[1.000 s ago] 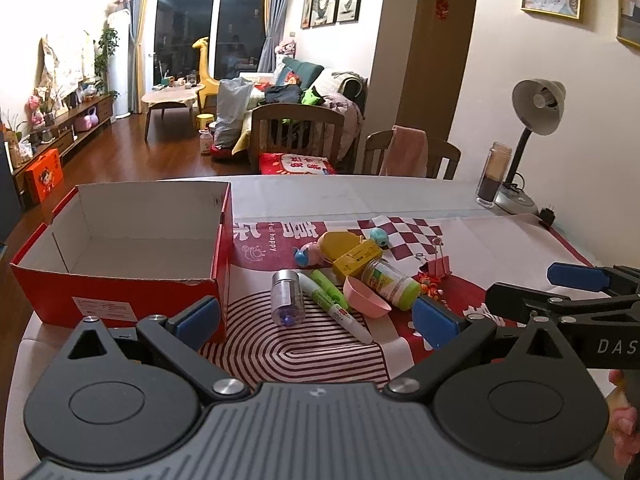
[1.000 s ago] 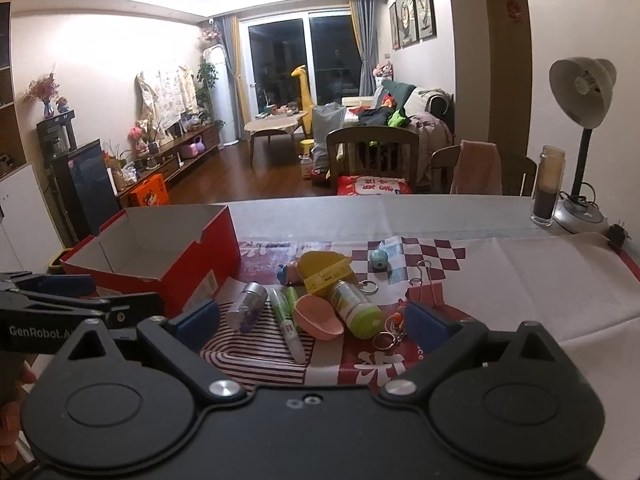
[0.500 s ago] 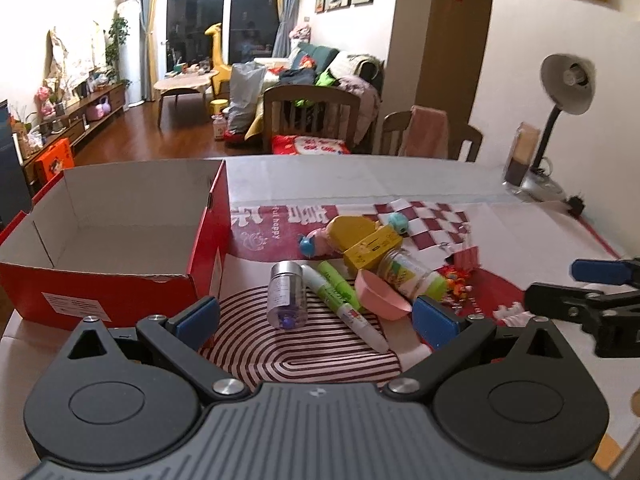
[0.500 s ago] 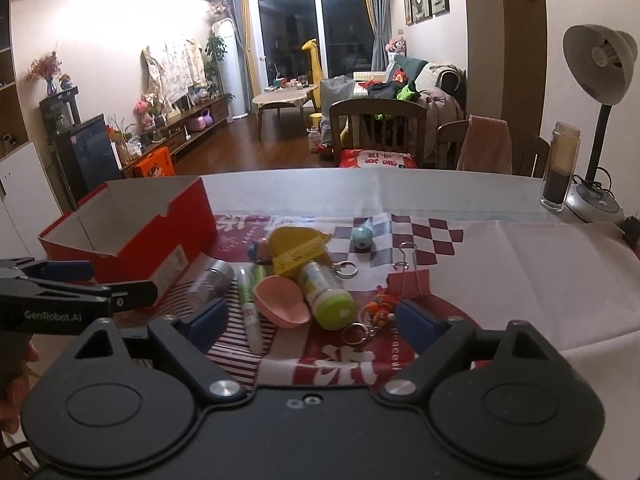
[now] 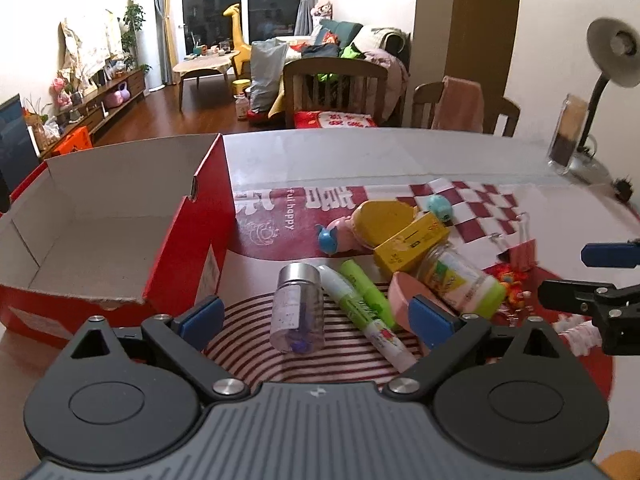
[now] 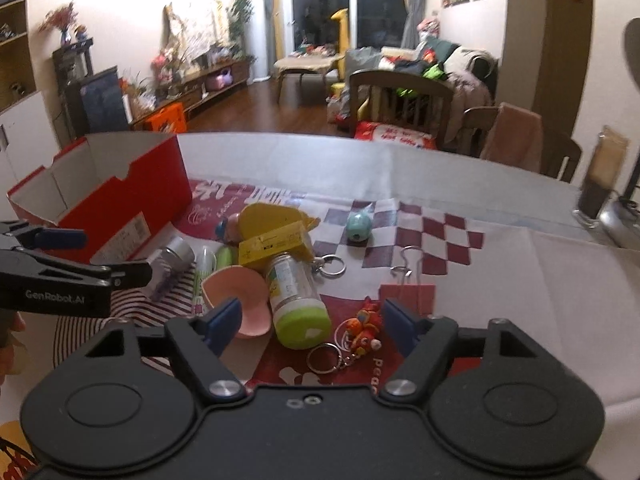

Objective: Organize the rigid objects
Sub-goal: 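Grasp the clear pill bottle with left tool while right tool grasps the toothpick jar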

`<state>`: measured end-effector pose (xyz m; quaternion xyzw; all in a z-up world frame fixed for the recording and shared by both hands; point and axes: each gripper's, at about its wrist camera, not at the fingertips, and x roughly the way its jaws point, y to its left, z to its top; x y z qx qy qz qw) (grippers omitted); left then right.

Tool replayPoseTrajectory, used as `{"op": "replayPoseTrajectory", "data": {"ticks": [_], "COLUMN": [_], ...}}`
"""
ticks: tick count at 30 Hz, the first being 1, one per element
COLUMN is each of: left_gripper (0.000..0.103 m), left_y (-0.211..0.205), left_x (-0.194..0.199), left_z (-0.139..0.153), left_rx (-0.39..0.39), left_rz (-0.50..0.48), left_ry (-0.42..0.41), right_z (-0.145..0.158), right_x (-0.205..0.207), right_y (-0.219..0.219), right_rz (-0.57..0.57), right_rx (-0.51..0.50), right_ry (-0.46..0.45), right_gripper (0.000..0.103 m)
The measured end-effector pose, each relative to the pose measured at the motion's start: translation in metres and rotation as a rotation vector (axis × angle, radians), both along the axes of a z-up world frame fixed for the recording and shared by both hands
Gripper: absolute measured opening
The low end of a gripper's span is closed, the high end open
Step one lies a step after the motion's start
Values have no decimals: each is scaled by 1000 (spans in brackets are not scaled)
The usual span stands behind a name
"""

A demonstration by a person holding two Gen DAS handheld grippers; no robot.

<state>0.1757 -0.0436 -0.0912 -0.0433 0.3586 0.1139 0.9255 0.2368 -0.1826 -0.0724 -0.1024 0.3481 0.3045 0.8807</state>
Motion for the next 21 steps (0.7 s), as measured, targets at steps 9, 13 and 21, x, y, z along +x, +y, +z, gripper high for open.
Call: {"op": "replayPoseTrajectory", "data": {"ticks": [9, 13, 21], "left_gripper": [77, 70, 61], "left_y": [9, 14, 28], "left_x": [35, 45, 58], "left_z": [-23, -32, -49], "left_rx": [25, 17, -51], "left_rz": [39, 48, 66], "left_ry": [84, 124, 184], "right_z": [-22, -30, -46], "right_x": [31, 41, 58], "right_y": [23, 32, 46], "right_rz": [61, 88, 117], "right_rx": [-40, -52, -79], "right_ry": [57, 88, 142], "right_gripper": [56, 50, 46]}}
